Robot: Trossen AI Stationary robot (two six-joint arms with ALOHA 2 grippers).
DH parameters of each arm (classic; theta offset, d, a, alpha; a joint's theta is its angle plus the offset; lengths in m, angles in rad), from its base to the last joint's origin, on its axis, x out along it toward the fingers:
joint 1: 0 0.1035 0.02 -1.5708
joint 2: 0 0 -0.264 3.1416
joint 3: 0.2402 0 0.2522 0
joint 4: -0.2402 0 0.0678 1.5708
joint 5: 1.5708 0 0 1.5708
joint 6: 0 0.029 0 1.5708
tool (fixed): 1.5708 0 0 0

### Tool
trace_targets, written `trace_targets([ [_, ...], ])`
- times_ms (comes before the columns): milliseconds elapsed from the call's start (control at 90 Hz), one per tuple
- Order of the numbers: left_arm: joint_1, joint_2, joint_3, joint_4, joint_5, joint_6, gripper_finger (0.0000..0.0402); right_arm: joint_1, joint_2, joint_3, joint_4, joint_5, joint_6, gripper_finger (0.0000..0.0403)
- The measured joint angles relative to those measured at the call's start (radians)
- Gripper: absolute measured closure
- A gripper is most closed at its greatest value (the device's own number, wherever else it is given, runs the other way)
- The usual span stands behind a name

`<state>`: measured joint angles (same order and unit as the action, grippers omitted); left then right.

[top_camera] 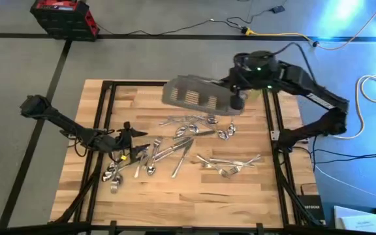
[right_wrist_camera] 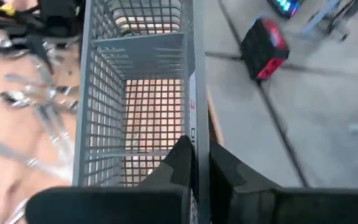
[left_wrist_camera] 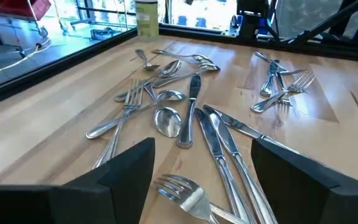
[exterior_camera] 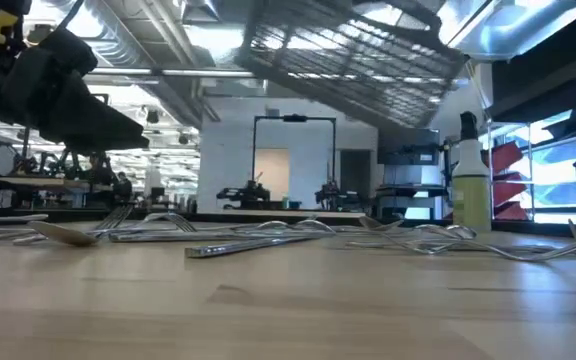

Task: Sort silverware
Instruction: Move the gray silverware organizer to the middle right of the table

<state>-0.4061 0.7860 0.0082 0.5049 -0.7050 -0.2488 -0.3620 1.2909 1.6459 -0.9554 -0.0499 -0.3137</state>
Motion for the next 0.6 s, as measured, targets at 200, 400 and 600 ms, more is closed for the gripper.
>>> trace_targets([
  [200,0.0,0.0,0.0,0.0,-0.003,0.001,0.0148,0.003,-0.004,0.0,-0.223,-0.057,0.042,0.0402],
  [400,0.0,0.0,0.0,0.0,-0.004,-0.003,0.0148,0.019,0.002,-0.002,-0.333,-0.198,0.044,0.0402],
  [600,0.0,0.0,0.0,0.0,-0.005,-0.01,0.0148,0.076,0.001,-0.018,-0.414,-0.18,0.09,0.0402],
])
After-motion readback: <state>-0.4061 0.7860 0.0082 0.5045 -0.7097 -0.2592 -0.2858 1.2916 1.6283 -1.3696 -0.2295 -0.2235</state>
